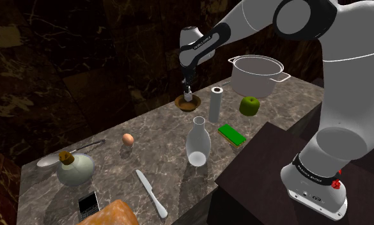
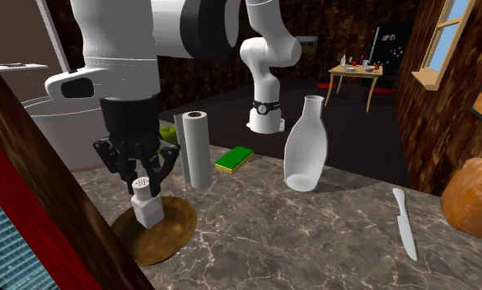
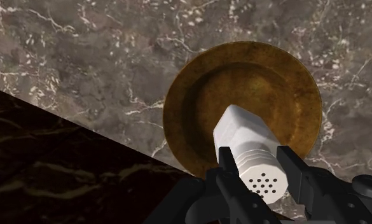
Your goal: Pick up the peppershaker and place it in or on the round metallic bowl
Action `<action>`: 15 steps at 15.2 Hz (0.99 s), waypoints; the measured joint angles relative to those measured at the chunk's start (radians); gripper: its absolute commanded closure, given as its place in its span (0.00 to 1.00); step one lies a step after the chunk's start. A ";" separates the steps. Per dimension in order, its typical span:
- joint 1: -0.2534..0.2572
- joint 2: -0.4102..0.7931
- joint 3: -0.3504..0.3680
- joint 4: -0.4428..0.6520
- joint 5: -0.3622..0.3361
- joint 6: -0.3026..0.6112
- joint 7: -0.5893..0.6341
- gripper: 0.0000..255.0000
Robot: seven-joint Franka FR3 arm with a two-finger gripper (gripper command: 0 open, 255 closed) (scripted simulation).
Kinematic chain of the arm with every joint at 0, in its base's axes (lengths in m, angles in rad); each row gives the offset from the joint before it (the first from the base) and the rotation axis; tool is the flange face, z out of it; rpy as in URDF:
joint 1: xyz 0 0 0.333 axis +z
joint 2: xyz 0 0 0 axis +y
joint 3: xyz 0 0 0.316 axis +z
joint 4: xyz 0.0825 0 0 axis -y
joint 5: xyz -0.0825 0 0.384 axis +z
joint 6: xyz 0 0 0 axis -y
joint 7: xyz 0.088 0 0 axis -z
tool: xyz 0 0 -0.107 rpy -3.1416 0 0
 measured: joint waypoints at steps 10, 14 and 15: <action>0.000 0.005 -0.001 -0.007 -0.001 0.012 0.000 0.00; 0.000 0.005 -0.001 -0.007 -0.001 0.012 0.000 0.00; -0.001 -0.002 0.000 -0.003 0.000 0.002 -0.002 0.00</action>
